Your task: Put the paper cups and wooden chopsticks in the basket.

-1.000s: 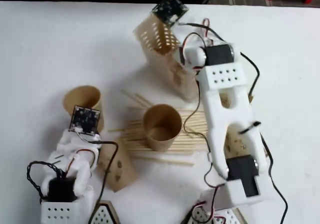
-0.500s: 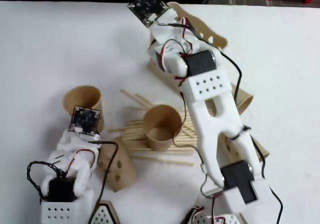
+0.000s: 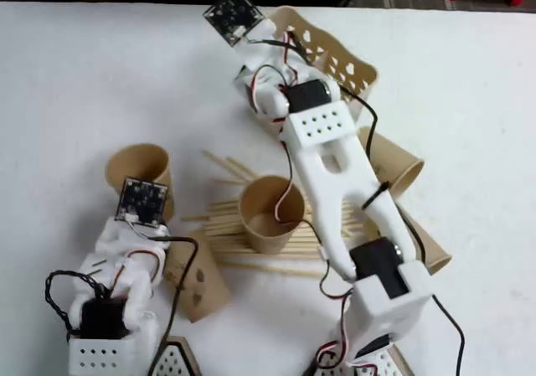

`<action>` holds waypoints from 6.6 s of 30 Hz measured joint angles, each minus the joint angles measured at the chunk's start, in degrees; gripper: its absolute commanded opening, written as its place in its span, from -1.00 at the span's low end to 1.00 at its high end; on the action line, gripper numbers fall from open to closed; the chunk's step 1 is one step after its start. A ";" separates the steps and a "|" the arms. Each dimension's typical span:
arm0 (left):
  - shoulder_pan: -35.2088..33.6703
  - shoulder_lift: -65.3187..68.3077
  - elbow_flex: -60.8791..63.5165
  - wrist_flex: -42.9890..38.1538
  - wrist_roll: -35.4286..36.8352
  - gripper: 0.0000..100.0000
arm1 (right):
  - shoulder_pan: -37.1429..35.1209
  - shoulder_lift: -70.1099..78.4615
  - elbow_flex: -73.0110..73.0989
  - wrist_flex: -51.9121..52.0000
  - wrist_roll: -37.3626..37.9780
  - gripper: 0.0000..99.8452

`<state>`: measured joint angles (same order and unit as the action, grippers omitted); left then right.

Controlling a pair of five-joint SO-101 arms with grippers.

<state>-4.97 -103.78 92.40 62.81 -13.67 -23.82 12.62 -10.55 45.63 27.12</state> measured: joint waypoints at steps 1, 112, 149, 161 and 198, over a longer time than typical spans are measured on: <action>0.00 0.00 0.00 0.00 0.00 -0.94 | 0.00 0.79 0.00 -0.18 0.09 -0.48; 0.00 -0.35 1.23 -1.58 0.00 -0.94 | 56.97 -58.46 73.67 16.53 72.00 -0.48; 0.00 -0.26 1.23 -1.58 0.00 -0.94 | 39.21 -58.55 56.18 25.93 36.13 -0.96; 0.00 -0.26 1.23 -1.58 0.00 -0.94 | 35.87 -58.55 43.52 35.34 29.54 -0.96; 0.00 -0.18 1.23 -1.58 0.00 -0.94 | 9.58 -47.47 10.46 11.25 -9.32 -0.96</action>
<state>-4.97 -103.96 93.63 61.23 -13.67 -14.24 -34.86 -0.09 56.88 17.80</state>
